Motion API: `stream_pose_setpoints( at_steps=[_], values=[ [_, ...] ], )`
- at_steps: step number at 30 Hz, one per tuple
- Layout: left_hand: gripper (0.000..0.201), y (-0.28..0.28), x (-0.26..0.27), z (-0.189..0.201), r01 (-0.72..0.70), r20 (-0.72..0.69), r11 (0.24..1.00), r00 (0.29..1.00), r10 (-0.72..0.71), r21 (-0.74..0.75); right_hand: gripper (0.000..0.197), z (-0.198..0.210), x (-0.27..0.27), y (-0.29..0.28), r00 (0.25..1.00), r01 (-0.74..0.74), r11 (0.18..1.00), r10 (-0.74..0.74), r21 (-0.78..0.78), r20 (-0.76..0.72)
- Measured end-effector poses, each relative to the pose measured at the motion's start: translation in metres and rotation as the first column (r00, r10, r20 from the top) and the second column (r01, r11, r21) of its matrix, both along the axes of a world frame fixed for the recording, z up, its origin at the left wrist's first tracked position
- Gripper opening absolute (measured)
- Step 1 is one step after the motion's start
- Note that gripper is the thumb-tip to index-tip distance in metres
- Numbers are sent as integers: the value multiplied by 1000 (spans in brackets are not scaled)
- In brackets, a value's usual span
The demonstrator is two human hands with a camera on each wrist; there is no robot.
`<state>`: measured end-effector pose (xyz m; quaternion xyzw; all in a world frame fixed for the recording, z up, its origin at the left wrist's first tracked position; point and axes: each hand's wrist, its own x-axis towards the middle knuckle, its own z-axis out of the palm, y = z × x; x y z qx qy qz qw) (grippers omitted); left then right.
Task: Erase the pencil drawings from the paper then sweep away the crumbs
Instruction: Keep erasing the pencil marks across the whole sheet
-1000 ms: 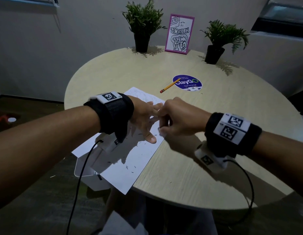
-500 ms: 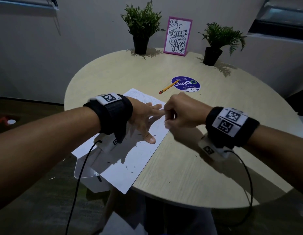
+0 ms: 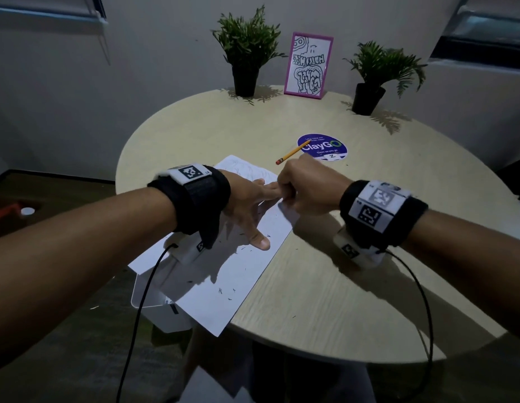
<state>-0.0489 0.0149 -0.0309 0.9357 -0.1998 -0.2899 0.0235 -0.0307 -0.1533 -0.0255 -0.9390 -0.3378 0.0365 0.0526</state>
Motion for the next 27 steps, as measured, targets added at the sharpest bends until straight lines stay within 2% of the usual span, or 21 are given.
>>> stream_pose_setpoints(
  at_steps=[1,2,3,4,5,8,10,12,13,15,16,17,18,20,22,24,26,27],
  values=[
    [92,-1,-1,-1,-19,-1,1000,1000,19,14,25,0,-10,6,999,-32,999,32,-15,-5],
    [67,-2,-3,0,-36,2,998,999,36,55,30,0,-22,10,997,-73,997,72,-21,-30],
    [43,-4,-2,0,-40,-11,997,999,41,61,29,0,-33,14,991,-108,994,106,-13,-75],
    [33,-5,-2,1,-26,-6,997,1000,26,67,21,0,-38,15,986,-127,992,126,-4,-108],
    [36,-4,-3,2,-34,3,998,999,34,47,12,0,-36,14,986,-133,991,132,1,-102],
    [97,-3,-5,4,-21,-2,1000,1000,21,-13,7,1,-6,2,1000,-19,1000,19,6,-10],
    [111,-3,-6,7,4,-13,1000,1000,-4,-15,15,0,6,0,998,51,999,-51,-11,36],
    [100,-5,-6,7,-20,-9,1000,1000,20,20,31,-1,-4,8,999,20,999,-18,-47,43],
    [84,-6,-7,6,-37,-3,998,999,37,42,33,0,-14,13,999,-25,998,26,-58,18],
    [36,-8,-7,5,-21,-1,997,1000,21,70,22,1,-33,19,990,-124,991,120,-55,-70],
    [28,-7,-6,4,-6,-9,998,1000,6,62,15,3,-36,19,983,-151,987,145,-48,-108],
    [33,-6,-7,4,-14,-12,999,1000,15,45,9,4,-31,17,981,-153,988,147,-36,-123],
    [46,-4,-4,3,-30,-7,999,1000,30,28,7,6,-23,13,985,-130,991,127,-22,-115],
    [83,-4,-5,6,-9,-11,1000,1000,9,-5,8,7,-2,4,998,-47,998,46,-28,-49],
    [99,-3,-6,6,-10,-23,1000,1000,9,-17,10,3,6,4,1000,2,999,-2,-36,18],
    [89,-4,-4,3,-22,-21,1000,1000,22,10,19,-4,-5,15,1000,-12,999,13,-43,26],
    [55,-5,-3,-1,-36,0,999,999,36,24,14,-9,-18,22,995,-100,995,100,-12,-14],
    [45,-6,-4,-1,-42,3,999,999,42,5,8,-9,-21,22,991,-128,992,129,16,-44]
  ],
)
